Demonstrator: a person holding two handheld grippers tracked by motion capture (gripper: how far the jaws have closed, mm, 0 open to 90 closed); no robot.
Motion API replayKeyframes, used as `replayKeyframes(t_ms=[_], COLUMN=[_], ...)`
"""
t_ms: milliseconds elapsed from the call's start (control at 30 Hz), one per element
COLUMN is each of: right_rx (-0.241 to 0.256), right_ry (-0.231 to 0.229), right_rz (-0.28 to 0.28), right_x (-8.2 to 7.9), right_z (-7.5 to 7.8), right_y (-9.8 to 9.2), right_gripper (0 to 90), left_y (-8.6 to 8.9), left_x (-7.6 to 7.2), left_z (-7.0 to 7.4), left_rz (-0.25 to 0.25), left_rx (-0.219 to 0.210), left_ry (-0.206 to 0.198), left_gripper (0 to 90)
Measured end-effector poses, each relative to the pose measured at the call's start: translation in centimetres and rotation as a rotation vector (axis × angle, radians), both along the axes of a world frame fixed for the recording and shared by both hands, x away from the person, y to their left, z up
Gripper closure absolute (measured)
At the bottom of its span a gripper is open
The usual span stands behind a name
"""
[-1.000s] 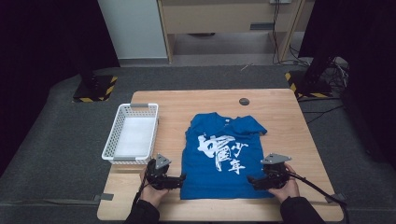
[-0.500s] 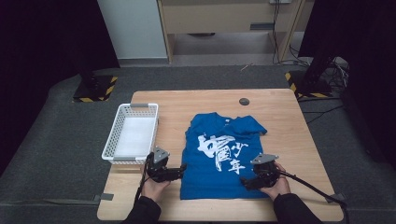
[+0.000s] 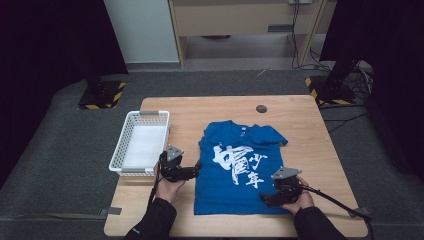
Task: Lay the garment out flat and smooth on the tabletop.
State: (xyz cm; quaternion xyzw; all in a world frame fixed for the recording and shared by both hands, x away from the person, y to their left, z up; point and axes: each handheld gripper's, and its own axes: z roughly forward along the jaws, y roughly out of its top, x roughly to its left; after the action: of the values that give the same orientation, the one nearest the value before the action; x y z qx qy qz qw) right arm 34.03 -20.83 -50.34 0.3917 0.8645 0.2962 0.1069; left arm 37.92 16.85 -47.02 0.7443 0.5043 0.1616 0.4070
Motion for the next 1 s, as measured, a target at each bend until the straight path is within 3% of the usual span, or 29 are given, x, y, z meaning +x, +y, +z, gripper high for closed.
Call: replayKeyframes(t_ms=[500, 767, 900, 1000], right_rx=[-0.009, -0.016, -0.015, -0.014], right_ry=[0.01, 0.016, 0.015, 0.014], right_rz=[0.005, 0.0, -0.001, -0.002], right_x=[-1.0, -1.2, -1.2, -1.2], right_z=[0.2, 0.3, 0.3, 0.3], right_y=[-0.6, -0.6, -0.7, -0.7], right_gripper=[0.6, 0.6, 0.6, 0.6], left_y=[-1.0, -1.5, -1.7, -1.9], left_x=[3.8, 5.6, 6.3, 6.8], left_z=[1.0, 1.6, 1.5, 1.1], left_rz=[0.036, 0.046, 0.053, 0.058], left_rx=[-0.032, -0.013, -0.029, -0.017], left_ry=[-0.018, -0.024, -0.041, -0.023], left_gripper=[8.3, 10.3, 11.9, 12.3])
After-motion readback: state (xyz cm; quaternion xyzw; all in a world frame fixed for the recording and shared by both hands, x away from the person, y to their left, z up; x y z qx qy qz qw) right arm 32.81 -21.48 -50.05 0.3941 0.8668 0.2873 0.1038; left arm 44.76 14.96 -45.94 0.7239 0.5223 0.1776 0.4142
